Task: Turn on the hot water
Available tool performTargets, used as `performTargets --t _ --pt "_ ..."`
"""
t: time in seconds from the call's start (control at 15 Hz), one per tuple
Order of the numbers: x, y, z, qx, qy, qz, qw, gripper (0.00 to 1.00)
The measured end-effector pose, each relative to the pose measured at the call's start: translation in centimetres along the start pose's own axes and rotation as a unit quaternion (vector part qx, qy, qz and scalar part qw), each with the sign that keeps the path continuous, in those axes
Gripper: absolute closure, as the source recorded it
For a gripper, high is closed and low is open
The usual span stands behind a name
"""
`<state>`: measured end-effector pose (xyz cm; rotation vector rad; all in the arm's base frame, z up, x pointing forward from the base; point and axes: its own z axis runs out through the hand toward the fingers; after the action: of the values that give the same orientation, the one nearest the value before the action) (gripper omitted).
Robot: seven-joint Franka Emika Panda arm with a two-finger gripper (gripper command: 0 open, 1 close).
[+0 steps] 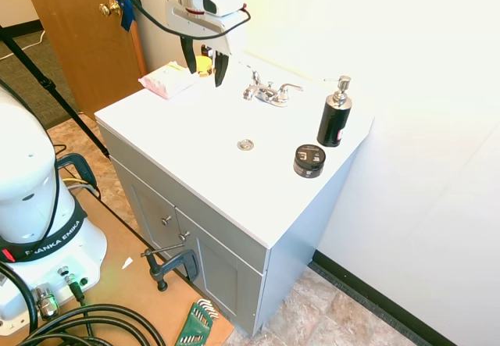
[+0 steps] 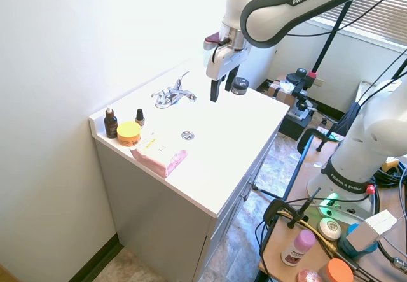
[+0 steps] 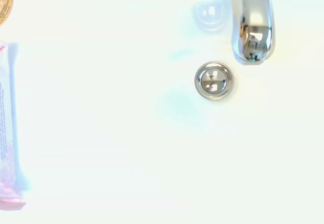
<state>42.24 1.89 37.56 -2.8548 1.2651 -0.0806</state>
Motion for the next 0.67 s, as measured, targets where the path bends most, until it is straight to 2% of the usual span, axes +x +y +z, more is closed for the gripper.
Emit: performTargets --t 0.13,0.2,0.4,0.53,0.67 --pt "0.0 -0.1 0.1 -0.003 0.003 -0.001 1.0000 0.00" --pt "-0.2 -0.6 0.1 -0.009 0.014 0.001 0.9999 0.00" --pt "-0.1 -5.1 -1.3 -0.024 0.086 0.022 0.9958 0.00" --pt "1.4 -8.3 -2.0 -0.023 0.144 0.056 0.9877 0.00" --pt "3.1 -10.5 -1.9 -0.019 0.198 0.089 0.9760 0.00"
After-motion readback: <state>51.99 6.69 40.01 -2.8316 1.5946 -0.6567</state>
